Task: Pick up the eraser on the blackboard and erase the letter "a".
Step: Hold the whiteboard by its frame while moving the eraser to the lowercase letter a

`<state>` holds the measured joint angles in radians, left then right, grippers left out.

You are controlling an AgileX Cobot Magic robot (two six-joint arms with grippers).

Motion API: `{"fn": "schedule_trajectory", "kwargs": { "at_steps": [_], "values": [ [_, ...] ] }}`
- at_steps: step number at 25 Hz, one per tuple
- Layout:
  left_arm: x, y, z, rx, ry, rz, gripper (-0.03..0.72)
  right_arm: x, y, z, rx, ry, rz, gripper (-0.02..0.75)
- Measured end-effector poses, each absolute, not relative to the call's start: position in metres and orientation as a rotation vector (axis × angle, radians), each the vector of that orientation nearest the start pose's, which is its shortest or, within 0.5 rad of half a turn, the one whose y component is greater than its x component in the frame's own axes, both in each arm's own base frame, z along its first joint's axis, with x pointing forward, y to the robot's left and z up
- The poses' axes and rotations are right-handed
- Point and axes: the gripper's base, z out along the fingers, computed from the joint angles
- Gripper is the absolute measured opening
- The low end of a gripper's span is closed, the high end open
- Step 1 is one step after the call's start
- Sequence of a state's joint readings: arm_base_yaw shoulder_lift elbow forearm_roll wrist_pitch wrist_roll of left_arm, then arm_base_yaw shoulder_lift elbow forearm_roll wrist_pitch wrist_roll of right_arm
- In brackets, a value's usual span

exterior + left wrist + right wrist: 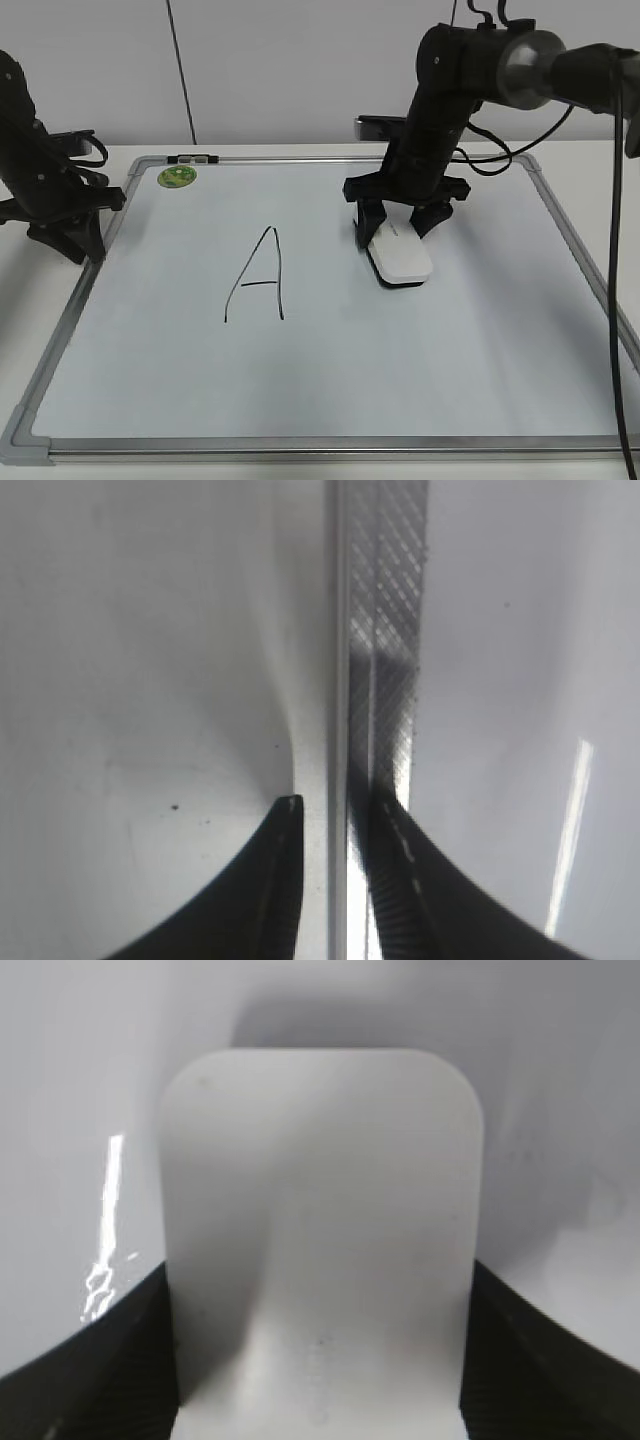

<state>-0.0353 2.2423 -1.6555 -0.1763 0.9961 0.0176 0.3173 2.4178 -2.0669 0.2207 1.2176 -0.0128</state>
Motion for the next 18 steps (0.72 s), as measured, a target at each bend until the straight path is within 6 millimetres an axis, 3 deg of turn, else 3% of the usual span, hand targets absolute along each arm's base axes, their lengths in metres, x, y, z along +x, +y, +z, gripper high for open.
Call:
{"fn": "schedule_trajectory", "kwargs": {
  "at_steps": [9, 13, 18],
  "values": [
    [0.443, -0.029, 0.130, -0.057, 3.059, -0.233, 0.179, 0.450, 0.206, 0.146, -0.523, 3.032, 0.323, 0.531],
    [0.443, -0.029, 0.130, -0.057, 3.059, -0.233, 0.179, 0.451, 0.203, 0.146, -0.512, 3.033, 0.278, 0.531],
    [0.443, -0.029, 0.130, -0.057, 3.059, -0.233, 0.179, 0.459, 0.184, 0.148, -0.431, 3.035, 0.263, 0.531]
  ]
}}
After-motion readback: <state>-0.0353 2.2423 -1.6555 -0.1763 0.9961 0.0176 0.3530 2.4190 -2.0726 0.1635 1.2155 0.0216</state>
